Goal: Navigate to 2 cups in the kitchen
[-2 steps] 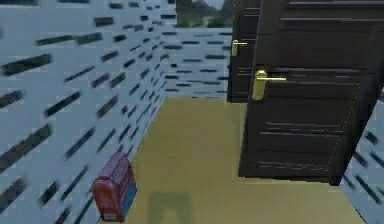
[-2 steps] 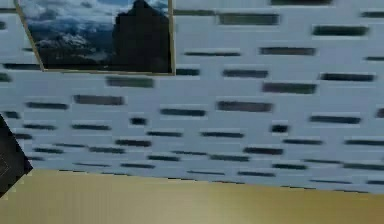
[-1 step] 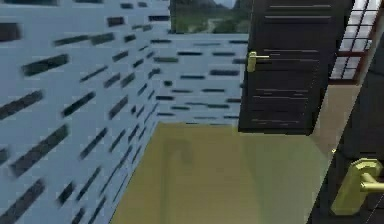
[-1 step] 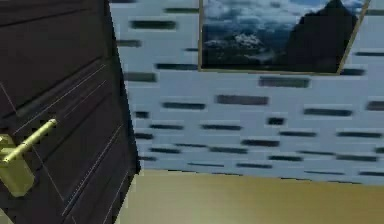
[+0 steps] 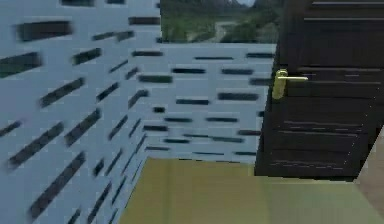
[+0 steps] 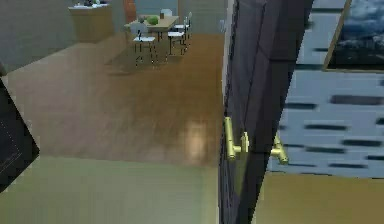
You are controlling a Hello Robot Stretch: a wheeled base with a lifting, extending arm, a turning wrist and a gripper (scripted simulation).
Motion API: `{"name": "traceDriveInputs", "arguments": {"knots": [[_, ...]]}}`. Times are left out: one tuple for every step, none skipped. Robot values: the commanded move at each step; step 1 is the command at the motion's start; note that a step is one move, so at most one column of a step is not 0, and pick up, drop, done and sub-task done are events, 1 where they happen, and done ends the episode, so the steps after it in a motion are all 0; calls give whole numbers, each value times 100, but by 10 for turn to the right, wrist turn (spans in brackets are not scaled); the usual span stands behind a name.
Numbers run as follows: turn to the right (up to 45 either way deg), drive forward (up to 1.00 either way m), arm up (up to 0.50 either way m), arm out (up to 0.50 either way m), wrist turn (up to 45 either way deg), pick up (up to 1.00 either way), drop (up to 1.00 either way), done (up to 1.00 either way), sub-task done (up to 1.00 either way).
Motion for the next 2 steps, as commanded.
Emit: {"name": "traceDriveInputs", "arguments": {"knots": [[450,0,0,0,0,0,0,0,0],[150,0,0,0,0,0,0,0,0]]}}
